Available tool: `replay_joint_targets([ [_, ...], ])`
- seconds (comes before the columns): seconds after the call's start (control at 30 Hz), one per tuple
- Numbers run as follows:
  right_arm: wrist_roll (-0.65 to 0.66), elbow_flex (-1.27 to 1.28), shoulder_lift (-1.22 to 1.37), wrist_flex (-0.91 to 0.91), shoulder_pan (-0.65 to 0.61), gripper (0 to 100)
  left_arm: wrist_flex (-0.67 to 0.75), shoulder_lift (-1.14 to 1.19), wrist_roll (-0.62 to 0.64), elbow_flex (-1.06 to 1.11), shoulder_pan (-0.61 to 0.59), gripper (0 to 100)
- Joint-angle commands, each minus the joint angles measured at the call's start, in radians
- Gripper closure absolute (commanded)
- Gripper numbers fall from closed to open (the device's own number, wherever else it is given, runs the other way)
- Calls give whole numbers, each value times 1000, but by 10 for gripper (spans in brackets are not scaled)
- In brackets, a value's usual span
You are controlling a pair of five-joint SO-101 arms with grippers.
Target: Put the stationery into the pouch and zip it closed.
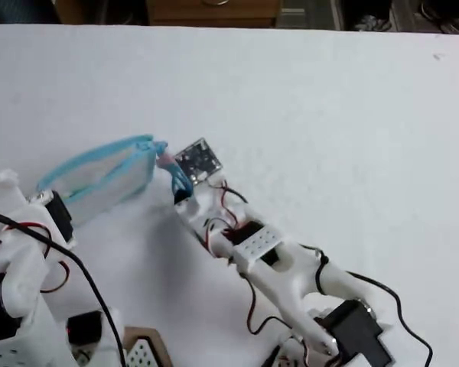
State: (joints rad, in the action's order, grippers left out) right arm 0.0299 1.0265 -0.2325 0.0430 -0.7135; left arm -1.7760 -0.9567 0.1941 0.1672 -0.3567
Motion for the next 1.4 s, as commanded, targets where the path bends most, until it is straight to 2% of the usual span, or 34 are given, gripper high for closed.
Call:
replay_joint_targets([
  [0.0, 11, -25, -47, -16, 5, 856, 20, 10, -5, -2, -7, 976],
  [0.1, 8, -28, -50, -16, 4, 718, 20, 10, -5, -2, -7, 976],
  [0.17, 5, -29, -50, -16, 4, 663, 20, 10, -5, -2, -7, 976],
  [0.4, 3, -58, -39, -139, -5, 659, 20, 10, -5, -2, -7, 976],
  [0.67, 3, -91, 24, -168, 31, 659, 20, 10, -5, -2, -7, 976],
  [0.77, 5, -118, 105, -214, 56, 711, 20, 10, -5, -2, -7, 976],
  [1.03, 11, -196, 245, -257, 70, 989, 20, 10, -5, -2, -7, 976],
  [1.1, 11, -196, 245, -251, 70, 964, 20, 10, -5, -2, -7, 976],
  [1.37, 5, -196, 228, -202, 71, 981, 20, 10, -5, -2, -7, 976],
])
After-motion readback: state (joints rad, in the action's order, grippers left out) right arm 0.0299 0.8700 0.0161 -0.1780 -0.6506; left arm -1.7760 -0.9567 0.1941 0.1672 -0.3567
